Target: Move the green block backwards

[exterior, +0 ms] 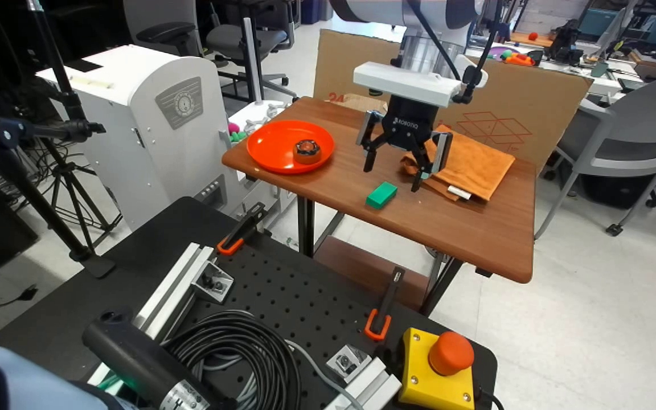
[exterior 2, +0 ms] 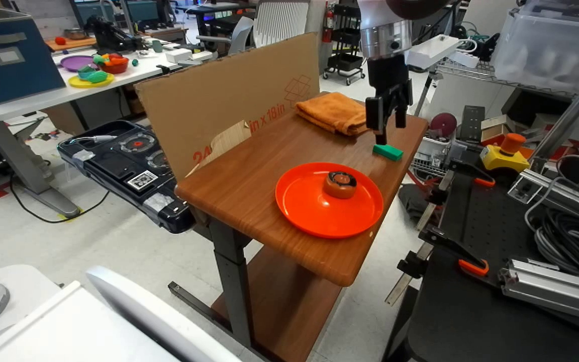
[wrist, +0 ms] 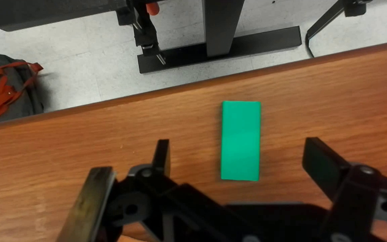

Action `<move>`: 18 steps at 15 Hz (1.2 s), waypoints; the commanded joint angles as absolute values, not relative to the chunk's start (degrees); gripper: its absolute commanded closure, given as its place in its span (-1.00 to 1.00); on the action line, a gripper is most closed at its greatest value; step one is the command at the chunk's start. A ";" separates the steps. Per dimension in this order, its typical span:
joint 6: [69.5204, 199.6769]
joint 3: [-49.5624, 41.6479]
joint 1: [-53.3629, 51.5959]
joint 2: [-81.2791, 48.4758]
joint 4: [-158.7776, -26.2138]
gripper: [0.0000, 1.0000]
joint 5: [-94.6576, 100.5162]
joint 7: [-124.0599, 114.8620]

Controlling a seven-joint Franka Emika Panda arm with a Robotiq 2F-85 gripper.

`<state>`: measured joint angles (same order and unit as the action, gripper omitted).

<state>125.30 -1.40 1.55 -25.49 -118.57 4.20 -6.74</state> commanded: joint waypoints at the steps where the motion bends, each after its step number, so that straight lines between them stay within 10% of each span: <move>1: 124.33 -2.22 0.20 -29.67 -114.77 -1.00 4.66 -7.99; 4: 124.31 -2.51 -0.68 -32.20 -113.53 -1.00 5.46 -8.70; 5: 124.30 -2.62 -0.94 -32.99 -113.08 -0.54 5.64 -8.97; 13: 122.37 -2.35 -1.43 -33.01 -111.49 0.62 5.07 -9.14; 18: 121.54 -0.99 -2.20 -30.18 -108.95 0.72 3.98 -9.25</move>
<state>123.16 -1.48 -0.94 -31.87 -111.21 5.01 -8.61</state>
